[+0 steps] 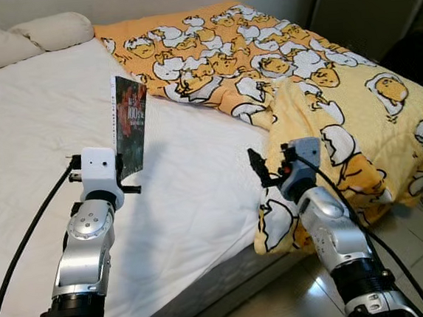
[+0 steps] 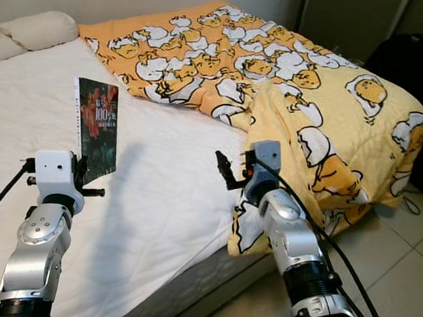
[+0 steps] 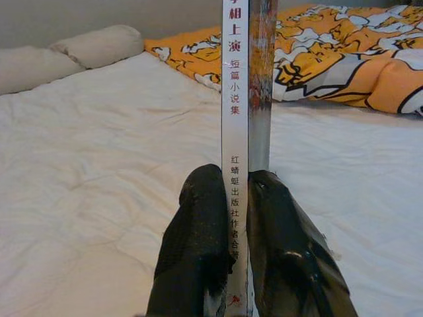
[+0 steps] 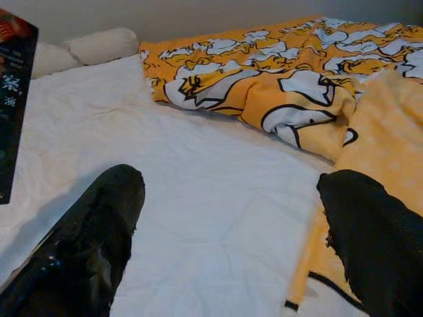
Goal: Clean up the room
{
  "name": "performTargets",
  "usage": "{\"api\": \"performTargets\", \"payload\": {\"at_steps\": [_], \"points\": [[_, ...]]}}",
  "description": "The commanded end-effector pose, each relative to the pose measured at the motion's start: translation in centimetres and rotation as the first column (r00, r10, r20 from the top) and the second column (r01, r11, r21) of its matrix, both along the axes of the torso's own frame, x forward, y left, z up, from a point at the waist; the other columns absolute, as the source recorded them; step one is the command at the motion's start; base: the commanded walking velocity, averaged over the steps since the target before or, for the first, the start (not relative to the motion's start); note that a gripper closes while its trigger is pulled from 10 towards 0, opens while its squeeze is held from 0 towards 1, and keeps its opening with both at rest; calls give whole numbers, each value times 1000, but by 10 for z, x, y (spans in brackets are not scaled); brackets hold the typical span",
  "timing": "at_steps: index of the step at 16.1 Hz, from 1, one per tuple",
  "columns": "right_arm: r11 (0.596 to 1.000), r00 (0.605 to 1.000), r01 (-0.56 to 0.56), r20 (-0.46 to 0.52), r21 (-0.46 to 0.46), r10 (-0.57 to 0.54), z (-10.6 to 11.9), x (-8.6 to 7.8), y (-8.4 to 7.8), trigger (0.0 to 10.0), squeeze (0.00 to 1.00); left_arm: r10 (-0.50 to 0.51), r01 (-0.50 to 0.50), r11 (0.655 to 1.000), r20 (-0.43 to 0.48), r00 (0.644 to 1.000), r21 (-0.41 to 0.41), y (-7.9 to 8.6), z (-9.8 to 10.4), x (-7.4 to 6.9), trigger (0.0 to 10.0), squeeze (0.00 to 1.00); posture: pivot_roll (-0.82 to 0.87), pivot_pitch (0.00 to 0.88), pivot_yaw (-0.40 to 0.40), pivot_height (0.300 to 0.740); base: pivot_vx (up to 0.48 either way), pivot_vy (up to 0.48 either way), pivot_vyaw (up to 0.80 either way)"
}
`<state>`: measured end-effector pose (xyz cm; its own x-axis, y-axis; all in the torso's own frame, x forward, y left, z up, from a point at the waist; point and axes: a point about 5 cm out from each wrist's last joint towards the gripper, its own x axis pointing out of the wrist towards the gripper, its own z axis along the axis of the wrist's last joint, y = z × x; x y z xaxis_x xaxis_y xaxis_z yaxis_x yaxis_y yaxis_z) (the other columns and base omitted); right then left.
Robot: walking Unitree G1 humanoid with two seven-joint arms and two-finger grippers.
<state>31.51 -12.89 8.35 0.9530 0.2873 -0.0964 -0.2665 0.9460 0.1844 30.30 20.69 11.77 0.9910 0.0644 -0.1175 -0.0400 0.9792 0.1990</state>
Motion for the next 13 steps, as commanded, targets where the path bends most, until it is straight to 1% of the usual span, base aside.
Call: {"api": "performTargets", "payload": {"at_steps": [1, 9, 13], "points": [[1000, 1000, 8, -12, -7, -8, -1, 0, -1, 10000, 0, -17, 17, 1000, 58, 998, 9, -4, 12, 3, 10000, 0, -6, 0, -4, 740, 0, 311, 0], [1000, 1000, -14, -2, -2, 14, -1, -1, 2, 10000, 0, -22, 21, 1000, 56, 998, 12, -5, 12, 3, 10000, 0, -4, 0, -4, 740, 0, 312, 0], [999, 999, -33, 7, -15, 33, 1, -1, 3, 10000, 0, -20, 19, 1000, 56, 998, 12, -5, 13, 3, 10000, 0, 0, 0, -2, 740, 0, 311, 0]]}}
